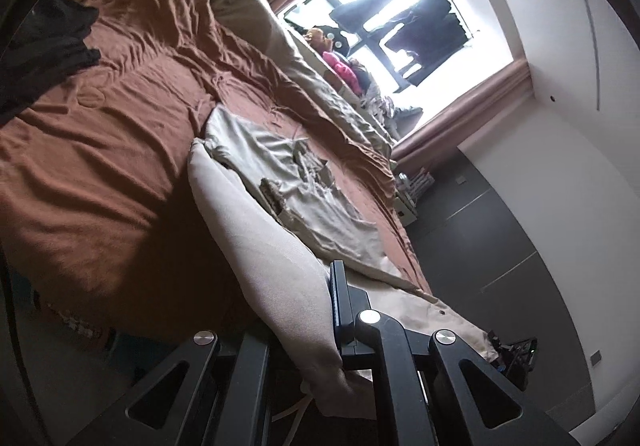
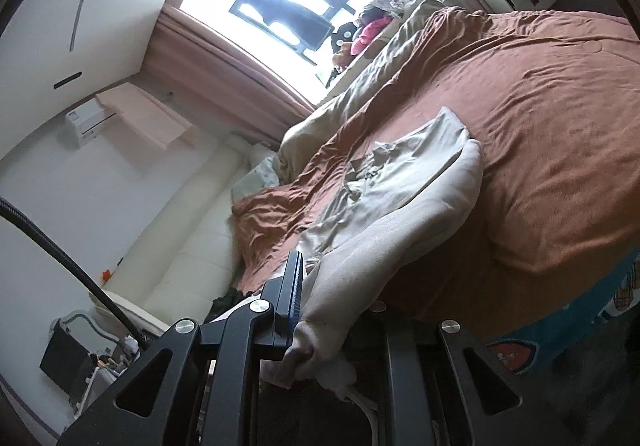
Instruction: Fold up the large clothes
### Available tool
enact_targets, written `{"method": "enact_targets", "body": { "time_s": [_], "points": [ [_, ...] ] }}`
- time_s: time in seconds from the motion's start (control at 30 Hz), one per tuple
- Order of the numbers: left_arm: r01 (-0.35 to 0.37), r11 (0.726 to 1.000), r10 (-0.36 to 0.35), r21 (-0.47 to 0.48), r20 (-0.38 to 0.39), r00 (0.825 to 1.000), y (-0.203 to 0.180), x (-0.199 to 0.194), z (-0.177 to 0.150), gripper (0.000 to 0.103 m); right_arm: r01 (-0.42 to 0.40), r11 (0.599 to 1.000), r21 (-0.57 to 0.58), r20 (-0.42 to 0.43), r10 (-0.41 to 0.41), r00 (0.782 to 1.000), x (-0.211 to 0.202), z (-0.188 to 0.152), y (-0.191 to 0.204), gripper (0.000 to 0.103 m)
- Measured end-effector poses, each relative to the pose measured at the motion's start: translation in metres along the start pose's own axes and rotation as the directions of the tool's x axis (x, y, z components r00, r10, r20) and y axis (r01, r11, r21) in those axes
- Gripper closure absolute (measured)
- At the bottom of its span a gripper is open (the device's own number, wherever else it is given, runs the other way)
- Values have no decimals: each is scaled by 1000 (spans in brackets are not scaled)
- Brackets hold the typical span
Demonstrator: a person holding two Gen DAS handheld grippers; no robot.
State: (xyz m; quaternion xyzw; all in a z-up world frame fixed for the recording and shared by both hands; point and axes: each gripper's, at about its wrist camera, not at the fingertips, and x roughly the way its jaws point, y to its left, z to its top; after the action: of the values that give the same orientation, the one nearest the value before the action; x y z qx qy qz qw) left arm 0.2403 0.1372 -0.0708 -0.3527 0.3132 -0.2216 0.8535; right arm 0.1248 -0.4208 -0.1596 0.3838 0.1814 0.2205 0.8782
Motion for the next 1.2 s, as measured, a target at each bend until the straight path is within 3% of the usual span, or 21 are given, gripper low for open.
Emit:
{"method": "enact_targets", "body": {
  "time_s": [0.47,0.87,1.0,1.2],
  "points": [
    [40,995,-47,89,82,995,-39,-89,-42,97,-56,998,-42,40,58,998,-64,-28,15,91],
    [4,996,-11,94,67,998,-29,-101,-79,97,-32,998,-51,16,33,999,-65,-40,3,91],
    [1,995,-6,104,49,999,-30,-95,-69,97,-20,999,-44,10,20,1000,-59,-30,6,91],
    [16,990,-23,142,46,999,-53,-77,-26,97,-13,998,-59,34,15,999,-47,0,21,91]
  ]
}}
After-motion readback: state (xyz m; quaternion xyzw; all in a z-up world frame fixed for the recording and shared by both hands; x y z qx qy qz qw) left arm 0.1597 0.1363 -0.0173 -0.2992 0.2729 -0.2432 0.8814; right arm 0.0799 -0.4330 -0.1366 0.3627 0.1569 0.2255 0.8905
